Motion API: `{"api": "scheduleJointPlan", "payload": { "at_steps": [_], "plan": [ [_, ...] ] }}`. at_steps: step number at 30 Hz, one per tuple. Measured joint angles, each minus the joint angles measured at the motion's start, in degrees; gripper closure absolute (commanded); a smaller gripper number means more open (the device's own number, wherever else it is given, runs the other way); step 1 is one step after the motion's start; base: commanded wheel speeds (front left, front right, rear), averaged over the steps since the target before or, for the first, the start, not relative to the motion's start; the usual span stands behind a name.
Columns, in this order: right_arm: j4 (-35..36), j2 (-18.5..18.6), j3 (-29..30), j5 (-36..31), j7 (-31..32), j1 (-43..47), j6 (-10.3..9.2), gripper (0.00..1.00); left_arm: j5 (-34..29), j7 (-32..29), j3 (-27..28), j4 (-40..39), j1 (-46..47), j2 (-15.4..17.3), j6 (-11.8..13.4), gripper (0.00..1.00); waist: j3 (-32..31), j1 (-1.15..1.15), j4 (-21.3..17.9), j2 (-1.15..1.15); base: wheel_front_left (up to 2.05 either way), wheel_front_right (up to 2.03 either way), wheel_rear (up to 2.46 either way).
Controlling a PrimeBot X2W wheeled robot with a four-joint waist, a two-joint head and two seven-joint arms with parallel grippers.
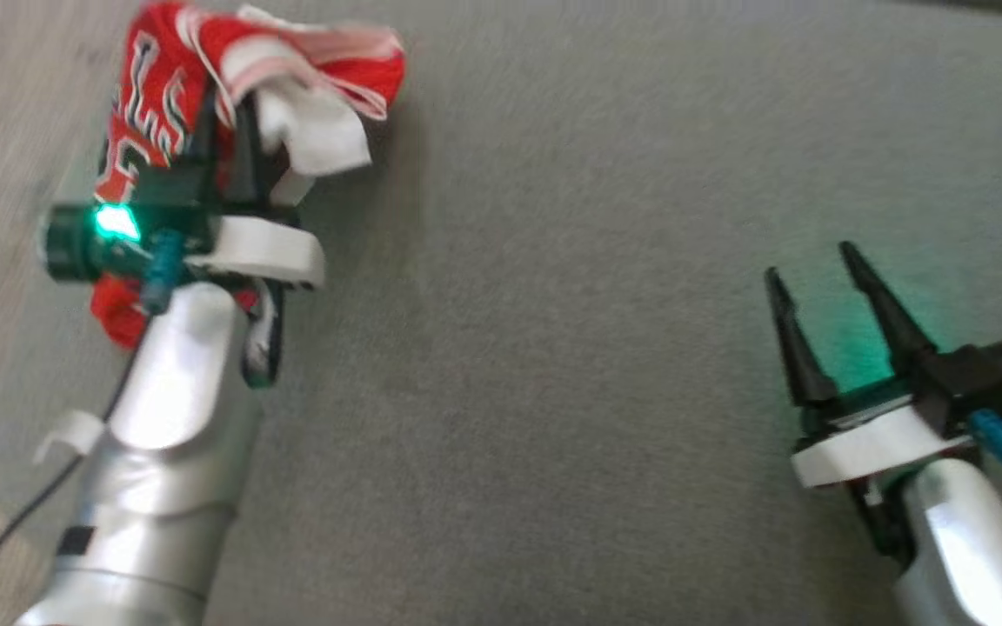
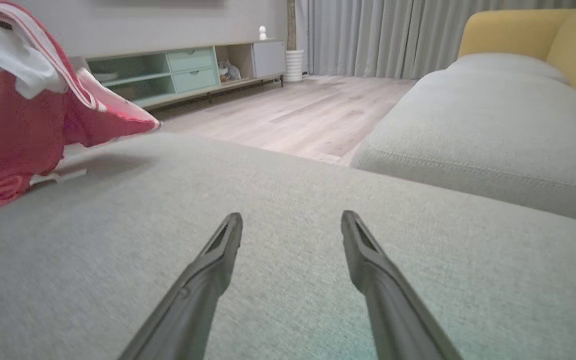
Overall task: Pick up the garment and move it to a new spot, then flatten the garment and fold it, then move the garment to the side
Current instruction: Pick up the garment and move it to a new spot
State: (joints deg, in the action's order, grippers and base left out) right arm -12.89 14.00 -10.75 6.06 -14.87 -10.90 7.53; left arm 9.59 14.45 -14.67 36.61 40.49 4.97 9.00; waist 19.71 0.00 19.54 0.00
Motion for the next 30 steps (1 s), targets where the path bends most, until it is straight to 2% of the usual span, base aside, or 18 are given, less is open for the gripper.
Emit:
{"api": "scheduleJointPlan", "payload": {
  "at_steps": [4,8,13,18,24,25,30],
  "plan": [
    [-0.20,-3.69,-0.16,0.49,0.00,0.25,0.00,0.00,-1.49,0.10,-0.25,-6.92,0.03,2.58,-2.05,1.00,-4.59,-0.01,-2.92,0.00,0.00,0.00,0.00],
    [-0.19,-6.55,-0.21,0.49,0.00,2.50,0.00,0.00,-2.76,0.19,-1.75,-10.88,0.68,4.47,-4.22,1.00,-8.37,-0.01,-8.09,0.00,0.00,0.00,0.00],
    [-0.09,-8.68,-0.35,0.49,0.01,4.81,0.00,0.00,-3.71,-2.96,-3.54,-16.97,3.74,6.25,-5.57,1.00,-12.51,-0.01,-16.57,0.00,0.00,0.00,0.00],
    [0.24,-9.87,-0.10,0.59,0.01,4.87,0.00,0.00,-4.19,-6.36,-4.41,-22.12,6.68,6.22,-6.47,1.00,-15.31,-0.01,-26.07,0.00,0.00,0.00,0.00],
    [0.60,-10.20,-1.36,1.86,0.01,4.78,0.00,0.00,-3.88,-8.84,-6.16,-20.80,5.73,5.22,-6.69,1.00,-16.48,-0.01,-37.04,0.00,0.00,0.00,0.00],
    [1.03,-10.39,-1.90,2.55,0.02,4.68,0.00,0.00,-3.24,-8.83,-6.60,-18.74,4.40,5.06,-6.78,1.00,-16.21,-0.01,-40.20,0.00,0.00,0.00,0.00],
    [1.88,-10.46,-3.03,5.90,0.01,4.46,0.00,0.00,-1.97,-6.53,-9.66,-10.67,-1.39,3.27,-8.57,1.00,-13.22,0.00,-45.32,0.00,0.00,0.00,0.00]
  ]
}}
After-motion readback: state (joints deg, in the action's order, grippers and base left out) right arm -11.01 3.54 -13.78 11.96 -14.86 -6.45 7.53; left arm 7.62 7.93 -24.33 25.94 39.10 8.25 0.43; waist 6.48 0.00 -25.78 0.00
